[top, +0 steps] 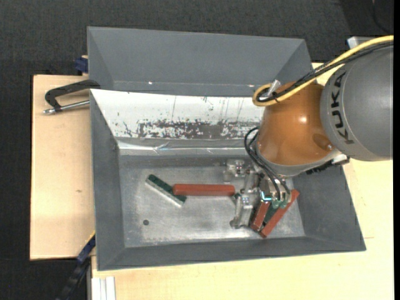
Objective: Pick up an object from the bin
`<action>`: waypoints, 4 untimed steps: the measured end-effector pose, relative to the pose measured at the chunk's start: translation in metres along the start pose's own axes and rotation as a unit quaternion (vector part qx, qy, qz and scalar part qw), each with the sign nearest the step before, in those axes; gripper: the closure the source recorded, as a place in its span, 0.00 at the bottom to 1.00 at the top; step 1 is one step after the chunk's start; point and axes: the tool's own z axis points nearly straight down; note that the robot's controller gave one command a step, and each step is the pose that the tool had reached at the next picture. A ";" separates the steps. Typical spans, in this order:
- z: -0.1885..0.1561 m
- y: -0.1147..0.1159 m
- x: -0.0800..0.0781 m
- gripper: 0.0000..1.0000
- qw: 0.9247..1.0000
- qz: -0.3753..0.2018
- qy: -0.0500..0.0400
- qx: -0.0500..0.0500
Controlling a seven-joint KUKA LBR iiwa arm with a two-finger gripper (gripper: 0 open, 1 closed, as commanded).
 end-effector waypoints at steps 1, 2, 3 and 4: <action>-0.004 0.000 -0.002 0.00 1.000 0.000 -0.004 0.000; 0.015 -0.005 -0.015 0.00 1.000 0.028 -0.007 -0.001; 0.067 -0.015 -0.019 0.00 0.992 0.129 -0.004 -0.001; 0.073 -0.024 -0.040 1.00 0.999 0.032 -0.006 0.000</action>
Offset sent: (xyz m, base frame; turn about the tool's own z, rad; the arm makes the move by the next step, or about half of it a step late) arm 0.0383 -0.0186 -0.0700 0.1829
